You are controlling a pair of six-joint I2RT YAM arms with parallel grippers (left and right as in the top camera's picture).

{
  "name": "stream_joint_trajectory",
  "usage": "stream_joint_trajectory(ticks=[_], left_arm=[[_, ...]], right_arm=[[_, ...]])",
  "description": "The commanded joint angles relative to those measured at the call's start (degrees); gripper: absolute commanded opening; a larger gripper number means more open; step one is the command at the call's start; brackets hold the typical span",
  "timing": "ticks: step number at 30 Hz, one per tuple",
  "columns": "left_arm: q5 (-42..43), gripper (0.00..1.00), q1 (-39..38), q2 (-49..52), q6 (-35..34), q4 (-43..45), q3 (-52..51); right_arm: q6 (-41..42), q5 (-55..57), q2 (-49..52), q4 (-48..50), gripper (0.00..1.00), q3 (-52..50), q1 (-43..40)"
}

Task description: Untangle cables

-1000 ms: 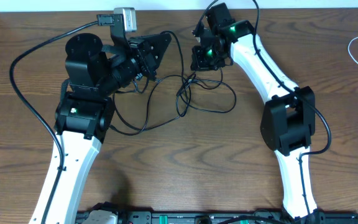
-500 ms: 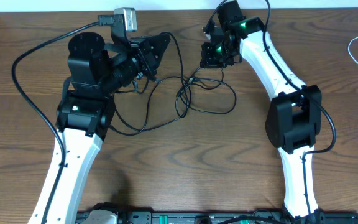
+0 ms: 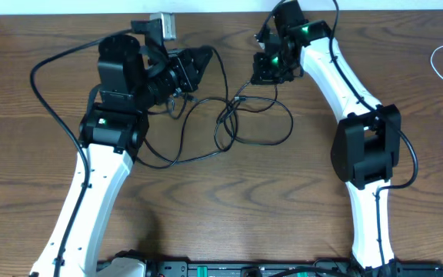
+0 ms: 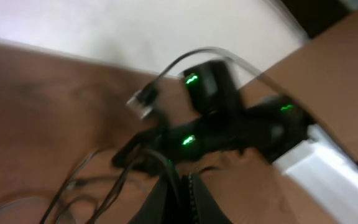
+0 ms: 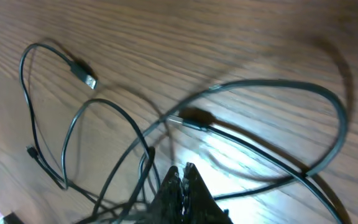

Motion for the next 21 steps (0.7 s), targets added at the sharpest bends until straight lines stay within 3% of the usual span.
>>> stream_joint_trajectory(ticks=[1, 5, 14, 15, 16, 18, 21], left_arm=[[-6.08, 0.07, 1.33, 0.55, 2.82, -5.05, 1.31], [-11.96, 0.08, 4.57, 0.55, 3.48, -13.55, 1.31], [-14.43, 0.08, 7.56, 0.55, 15.04, -25.68, 1.27], [-14.43, 0.08, 7.56, 0.55, 15.87, -26.62, 1.27], [-14.64, 0.09, 7.61, 0.55, 16.94, -27.87, 1.27], [-16.46, 0.17, 7.63, 0.55, 18.32, -31.08, 1.27], [-24.06, 0.28, 7.63, 0.57, 18.43, -38.58, 1.27]], right_arm=[[-1.99, 0.09, 0.50, -1.84, 0.01, 0.94, -1.95], [-4.00, 0.11, 0.31, -5.31, 0.01, 3.65, -4.42], [-8.00, 1.11, -0.24, -13.11, 0.04, 10.14, -7.32], [-8.00, 0.44, -0.24, -13.29, 0.14, 10.14, -7.02], [-8.02, -0.26, -0.22, -13.38, 0.33, 10.12, -6.64], [-8.00, -1.09, -0.20, -13.27, 0.54, 9.53, -5.51], [-7.96, -1.09, -0.17, -12.85, 0.65, 8.90, -3.21]])
